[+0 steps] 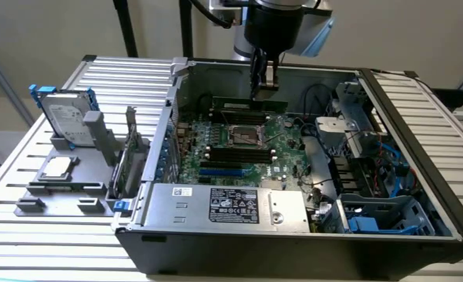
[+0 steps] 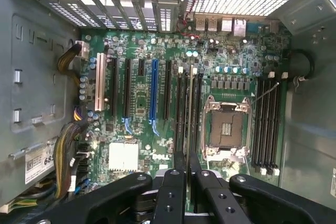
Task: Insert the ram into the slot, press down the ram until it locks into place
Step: 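Insert the ram into the slot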
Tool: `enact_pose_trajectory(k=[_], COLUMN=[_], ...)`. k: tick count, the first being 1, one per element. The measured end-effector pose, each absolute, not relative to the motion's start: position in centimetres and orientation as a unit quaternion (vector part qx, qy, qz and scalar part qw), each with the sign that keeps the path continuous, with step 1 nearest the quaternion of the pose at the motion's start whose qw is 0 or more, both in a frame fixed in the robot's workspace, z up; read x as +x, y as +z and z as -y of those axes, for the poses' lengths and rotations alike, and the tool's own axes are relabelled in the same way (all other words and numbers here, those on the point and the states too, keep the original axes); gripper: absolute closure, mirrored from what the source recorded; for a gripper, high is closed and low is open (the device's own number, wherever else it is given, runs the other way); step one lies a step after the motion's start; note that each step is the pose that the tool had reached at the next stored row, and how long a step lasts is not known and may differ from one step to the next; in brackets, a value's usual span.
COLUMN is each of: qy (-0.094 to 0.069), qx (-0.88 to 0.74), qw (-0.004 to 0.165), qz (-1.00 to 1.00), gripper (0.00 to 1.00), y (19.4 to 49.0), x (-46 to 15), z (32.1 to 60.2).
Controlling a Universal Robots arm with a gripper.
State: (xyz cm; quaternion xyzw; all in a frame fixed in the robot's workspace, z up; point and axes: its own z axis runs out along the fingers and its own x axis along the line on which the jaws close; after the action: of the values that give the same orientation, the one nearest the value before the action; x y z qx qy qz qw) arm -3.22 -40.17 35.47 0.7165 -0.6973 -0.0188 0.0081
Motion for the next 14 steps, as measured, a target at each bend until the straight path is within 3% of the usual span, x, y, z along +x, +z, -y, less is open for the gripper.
enact_pose_trajectory(k=[14], qy=[-0.019], qx=[0.717], qw=[0.008], qz=[0.697], gripper=[0.86], y=[32.9], x=[-3.5], z=[40.0])
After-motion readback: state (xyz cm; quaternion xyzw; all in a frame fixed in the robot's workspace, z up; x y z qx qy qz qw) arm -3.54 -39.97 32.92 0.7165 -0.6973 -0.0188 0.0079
